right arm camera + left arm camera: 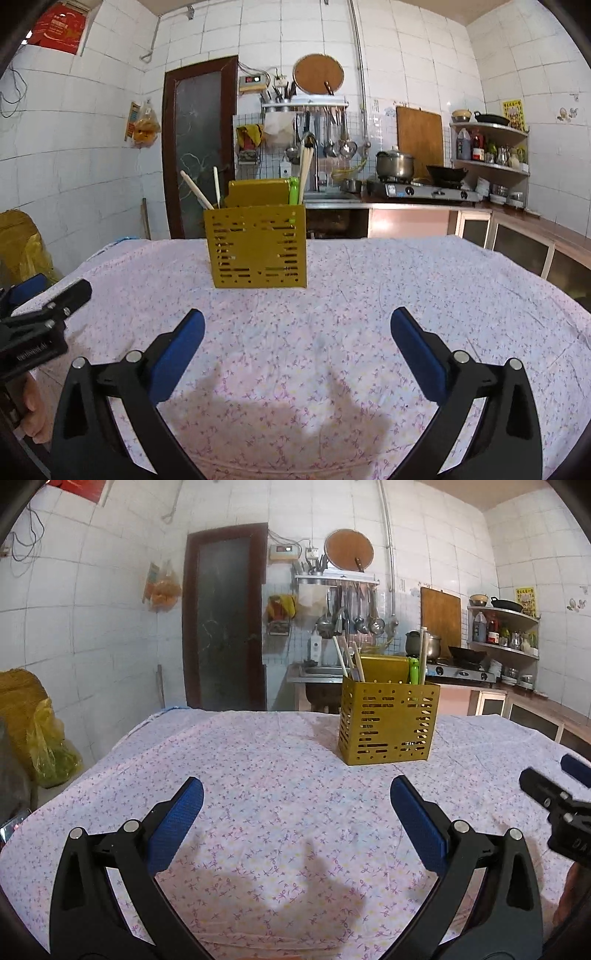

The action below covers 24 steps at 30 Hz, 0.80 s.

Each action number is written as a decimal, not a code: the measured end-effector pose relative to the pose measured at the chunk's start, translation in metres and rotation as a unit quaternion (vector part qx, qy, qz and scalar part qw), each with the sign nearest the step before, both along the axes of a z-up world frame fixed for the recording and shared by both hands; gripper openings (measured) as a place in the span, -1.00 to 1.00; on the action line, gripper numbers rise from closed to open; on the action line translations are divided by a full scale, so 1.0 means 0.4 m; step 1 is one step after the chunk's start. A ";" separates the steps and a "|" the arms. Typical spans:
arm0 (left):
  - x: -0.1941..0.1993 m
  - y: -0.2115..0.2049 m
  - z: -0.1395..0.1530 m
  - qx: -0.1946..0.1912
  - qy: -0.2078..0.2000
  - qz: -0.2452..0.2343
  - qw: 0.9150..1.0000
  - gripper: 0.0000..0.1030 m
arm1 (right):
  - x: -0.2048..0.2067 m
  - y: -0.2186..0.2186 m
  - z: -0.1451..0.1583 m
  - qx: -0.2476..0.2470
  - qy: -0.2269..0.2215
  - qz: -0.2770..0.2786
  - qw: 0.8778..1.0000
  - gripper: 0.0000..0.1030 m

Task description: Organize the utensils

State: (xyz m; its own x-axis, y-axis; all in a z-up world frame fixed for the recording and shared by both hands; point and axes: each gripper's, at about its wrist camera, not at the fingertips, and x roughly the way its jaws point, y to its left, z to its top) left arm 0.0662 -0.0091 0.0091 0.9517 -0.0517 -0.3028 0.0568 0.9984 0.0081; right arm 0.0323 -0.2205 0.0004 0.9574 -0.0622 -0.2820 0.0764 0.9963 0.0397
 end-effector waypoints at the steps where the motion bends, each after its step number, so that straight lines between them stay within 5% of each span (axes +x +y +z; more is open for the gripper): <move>1: -0.001 0.000 0.003 0.001 -0.001 0.000 1.000 0.90 | 0.000 0.003 -0.002 -0.003 0.000 0.001 1.000 0.91; 24: -0.013 0.009 0.007 -0.003 -0.008 -0.002 1.000 0.90 | -0.023 0.014 0.002 -0.009 -0.017 -0.003 1.000 0.91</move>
State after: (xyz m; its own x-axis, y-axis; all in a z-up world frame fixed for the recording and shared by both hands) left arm 0.0611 -0.0056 0.0120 0.9563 -0.0571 -0.2867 0.0604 0.9982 0.0027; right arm 0.0231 -0.2149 0.0010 0.9658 -0.0734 -0.2488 0.0820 0.9963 0.0242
